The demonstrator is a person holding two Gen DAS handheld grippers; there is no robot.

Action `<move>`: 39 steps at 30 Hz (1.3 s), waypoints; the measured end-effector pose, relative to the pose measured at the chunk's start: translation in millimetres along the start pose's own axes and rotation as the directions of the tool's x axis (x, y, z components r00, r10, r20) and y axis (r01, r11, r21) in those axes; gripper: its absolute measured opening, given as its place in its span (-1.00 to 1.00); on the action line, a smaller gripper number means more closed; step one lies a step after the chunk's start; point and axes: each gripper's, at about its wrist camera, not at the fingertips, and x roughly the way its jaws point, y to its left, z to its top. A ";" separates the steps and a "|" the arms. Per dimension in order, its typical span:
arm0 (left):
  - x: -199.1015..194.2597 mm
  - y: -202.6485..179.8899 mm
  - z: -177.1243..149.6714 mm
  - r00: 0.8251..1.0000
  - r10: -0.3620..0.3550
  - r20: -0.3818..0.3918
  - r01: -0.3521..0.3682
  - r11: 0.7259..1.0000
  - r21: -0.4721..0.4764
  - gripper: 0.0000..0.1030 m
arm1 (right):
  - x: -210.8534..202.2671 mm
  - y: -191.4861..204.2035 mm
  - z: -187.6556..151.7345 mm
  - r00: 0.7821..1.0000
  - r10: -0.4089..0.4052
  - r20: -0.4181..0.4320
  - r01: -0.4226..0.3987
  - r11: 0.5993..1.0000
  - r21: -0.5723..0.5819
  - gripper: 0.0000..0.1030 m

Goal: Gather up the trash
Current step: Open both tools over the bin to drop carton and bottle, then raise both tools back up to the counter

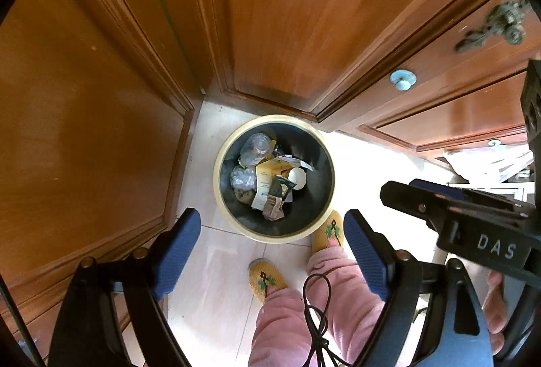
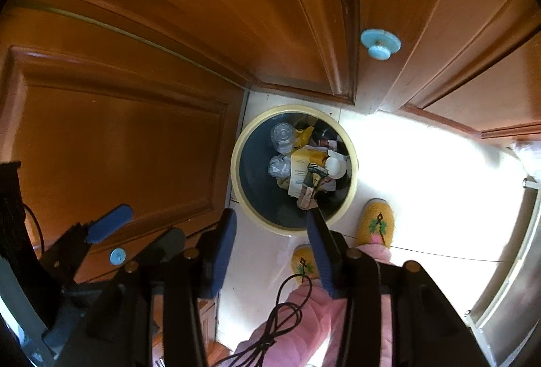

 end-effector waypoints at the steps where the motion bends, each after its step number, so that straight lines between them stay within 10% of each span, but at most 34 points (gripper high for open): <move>1: -9.4 -1.9 0.4 1.000 0.002 0.002 -0.002 1.000 0.006 0.65 | -8.4 1.4 -1.8 1.000 0.001 0.004 -0.001 1.000 -0.002 -0.15; 15: -226.7 -39.2 22.6 0.973 -0.001 0.229 -0.023 0.995 0.101 0.65 | -223.1 59.8 -14.7 0.976 0.061 0.211 -0.033 0.990 -0.138 -0.15; 29: -417.7 -53.1 116.1 0.829 0.080 0.554 -0.111 0.994 0.023 0.97 | -407.7 93.0 66.7 0.898 0.128 0.420 0.016 0.946 -0.323 -0.15; 39: -421.9 -56.0 207.3 0.754 0.229 0.615 -0.217 0.971 -0.096 0.98 | -439.4 107.8 220.5 0.893 0.122 0.434 0.052 0.928 -0.368 -0.15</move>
